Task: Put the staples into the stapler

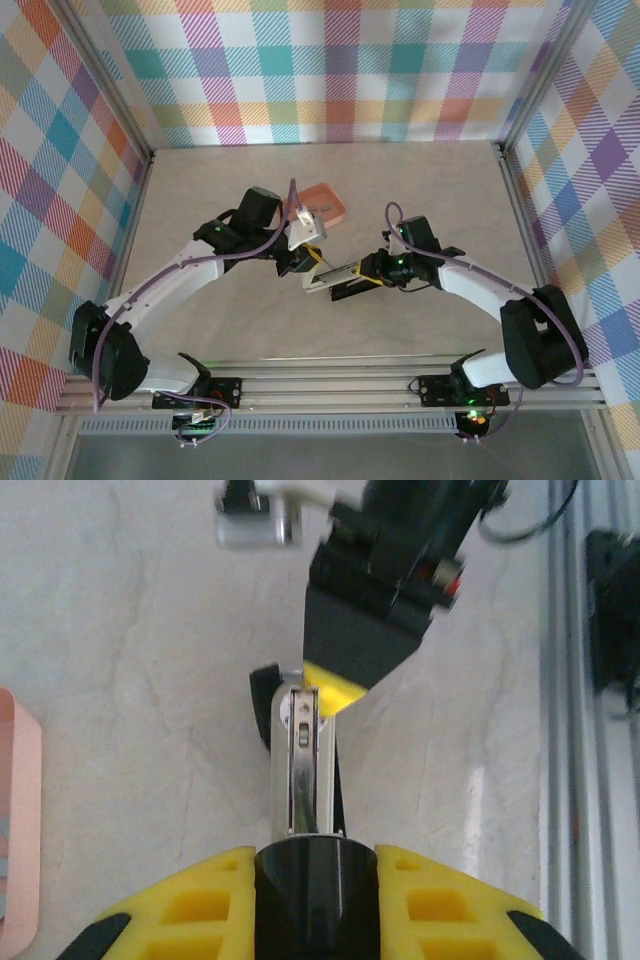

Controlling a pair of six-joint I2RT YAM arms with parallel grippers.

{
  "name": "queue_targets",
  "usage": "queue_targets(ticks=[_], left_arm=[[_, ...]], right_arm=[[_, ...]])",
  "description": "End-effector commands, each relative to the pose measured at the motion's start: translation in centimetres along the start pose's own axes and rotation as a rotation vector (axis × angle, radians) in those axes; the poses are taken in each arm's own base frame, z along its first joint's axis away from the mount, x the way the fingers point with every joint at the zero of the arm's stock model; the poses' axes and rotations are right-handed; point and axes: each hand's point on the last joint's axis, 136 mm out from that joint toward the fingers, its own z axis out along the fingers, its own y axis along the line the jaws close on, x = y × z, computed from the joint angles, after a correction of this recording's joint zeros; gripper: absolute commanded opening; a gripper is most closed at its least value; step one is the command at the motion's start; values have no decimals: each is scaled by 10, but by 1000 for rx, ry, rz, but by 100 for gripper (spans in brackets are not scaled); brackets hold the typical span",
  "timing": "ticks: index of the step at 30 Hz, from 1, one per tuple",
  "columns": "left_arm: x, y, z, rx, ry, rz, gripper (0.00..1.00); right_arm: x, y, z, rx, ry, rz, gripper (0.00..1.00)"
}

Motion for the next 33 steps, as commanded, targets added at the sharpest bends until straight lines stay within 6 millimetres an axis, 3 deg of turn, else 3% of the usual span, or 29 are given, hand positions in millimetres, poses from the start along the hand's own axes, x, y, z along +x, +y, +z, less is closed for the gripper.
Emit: queue_targets(ticks=[1,5,12,15,23,27,33], left_arm=[[-70,-22,-41,69,-262,101,0],[-88,-17,-54,37,-319,102,0],[-134,-5,-76,-21,-486,102,0],[-138,3,-77,-61,-499,93,0],[-139,25,-83,-200,-518,46,0],[-135,35,-86,-271,-500,41,0],[-137,30,-85,-239,-489,75,0]], right_arm=[[1,-23,6,98,-16,45,30],[-1,-8,13,66,-8,1,31],[-6,38,33,-34,12,-115,32],[-7,52,34,-68,3,-173,33],[-14,68,12,-98,-94,-315,39],[-13,67,-12,-53,-162,-442,44],[-7,100,-59,-94,-281,-898,57]])
